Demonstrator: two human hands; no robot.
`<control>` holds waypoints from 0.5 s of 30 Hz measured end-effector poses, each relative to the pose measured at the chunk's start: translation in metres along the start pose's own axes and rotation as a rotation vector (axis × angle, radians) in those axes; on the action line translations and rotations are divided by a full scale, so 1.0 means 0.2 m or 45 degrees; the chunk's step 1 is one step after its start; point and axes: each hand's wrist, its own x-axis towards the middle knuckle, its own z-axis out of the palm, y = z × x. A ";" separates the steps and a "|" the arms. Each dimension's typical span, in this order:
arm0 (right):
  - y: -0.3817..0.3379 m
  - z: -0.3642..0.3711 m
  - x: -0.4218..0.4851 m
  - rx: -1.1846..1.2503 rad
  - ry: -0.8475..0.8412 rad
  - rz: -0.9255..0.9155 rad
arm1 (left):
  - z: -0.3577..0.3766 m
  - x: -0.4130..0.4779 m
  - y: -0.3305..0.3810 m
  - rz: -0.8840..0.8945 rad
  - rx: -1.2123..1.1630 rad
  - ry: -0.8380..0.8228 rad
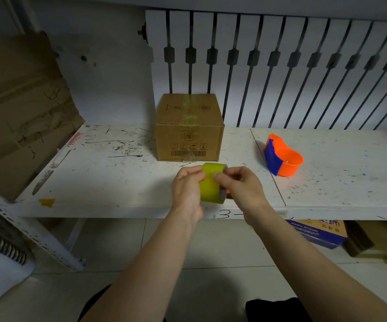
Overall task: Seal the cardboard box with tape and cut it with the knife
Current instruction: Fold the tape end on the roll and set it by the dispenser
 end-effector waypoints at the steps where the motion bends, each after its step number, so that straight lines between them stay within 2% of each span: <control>1: 0.01 -0.01 0.00 -0.039 -0.044 -0.020 | 0.02 0.00 -0.01 0.013 -0.009 -0.003; 3: 0.03 -0.03 0.01 -0.082 -0.063 -0.086 | 0.06 0.02 -0.03 0.003 -0.004 -0.020; 6: 0.02 -0.08 0.06 -0.245 0.041 -0.175 | 0.13 0.04 -0.07 -0.033 0.033 -0.069; 15: -0.01 -0.31 0.29 -0.924 0.248 -0.512 | 0.34 0.17 -0.13 0.051 0.478 -0.167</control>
